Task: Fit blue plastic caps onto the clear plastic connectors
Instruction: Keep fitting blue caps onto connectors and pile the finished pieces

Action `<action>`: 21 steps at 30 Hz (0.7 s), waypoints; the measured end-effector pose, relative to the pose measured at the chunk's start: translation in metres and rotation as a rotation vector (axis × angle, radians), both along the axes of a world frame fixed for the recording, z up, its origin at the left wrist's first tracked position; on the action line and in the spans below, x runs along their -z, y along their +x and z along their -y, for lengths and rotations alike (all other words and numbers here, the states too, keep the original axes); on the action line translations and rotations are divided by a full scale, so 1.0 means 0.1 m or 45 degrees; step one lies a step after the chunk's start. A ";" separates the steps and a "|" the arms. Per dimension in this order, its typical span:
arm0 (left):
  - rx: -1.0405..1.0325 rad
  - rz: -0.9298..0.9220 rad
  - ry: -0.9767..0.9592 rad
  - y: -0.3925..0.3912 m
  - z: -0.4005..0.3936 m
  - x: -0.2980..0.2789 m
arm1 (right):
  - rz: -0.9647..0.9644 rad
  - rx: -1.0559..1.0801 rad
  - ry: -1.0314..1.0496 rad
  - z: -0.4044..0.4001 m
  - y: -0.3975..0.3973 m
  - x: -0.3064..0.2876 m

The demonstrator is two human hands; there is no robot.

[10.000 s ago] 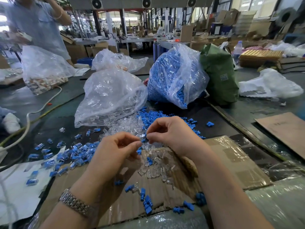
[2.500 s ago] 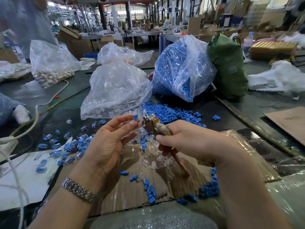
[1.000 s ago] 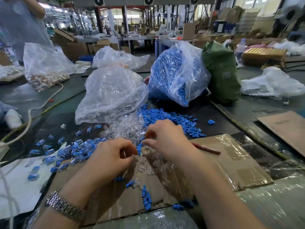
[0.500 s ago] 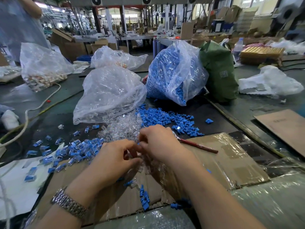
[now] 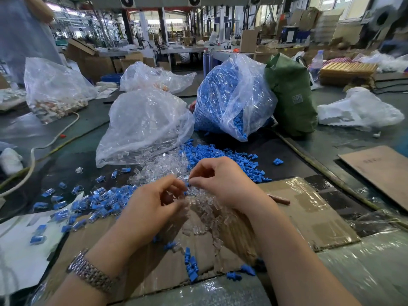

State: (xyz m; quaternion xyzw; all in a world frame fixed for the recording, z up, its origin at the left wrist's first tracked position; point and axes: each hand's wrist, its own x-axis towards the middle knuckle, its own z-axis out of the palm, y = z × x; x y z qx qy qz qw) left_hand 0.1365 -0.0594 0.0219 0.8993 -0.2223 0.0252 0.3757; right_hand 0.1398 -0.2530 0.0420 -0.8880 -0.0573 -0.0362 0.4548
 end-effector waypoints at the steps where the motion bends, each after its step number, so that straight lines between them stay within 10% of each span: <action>1: -0.021 -0.053 -0.103 0.00 -0.01 -0.02 | 0.008 0.007 0.063 0.02 -0.01 -0.01; 7: -0.051 -0.875 -1.041 0.01 -0.05 -0.14 | 0.086 -0.023 0.416 0.08 -0.08 -0.09; 21: -0.110 -0.590 -1.231 0.00 0.01 -0.13 | 0.265 -0.166 0.216 -0.13 -0.07 0.01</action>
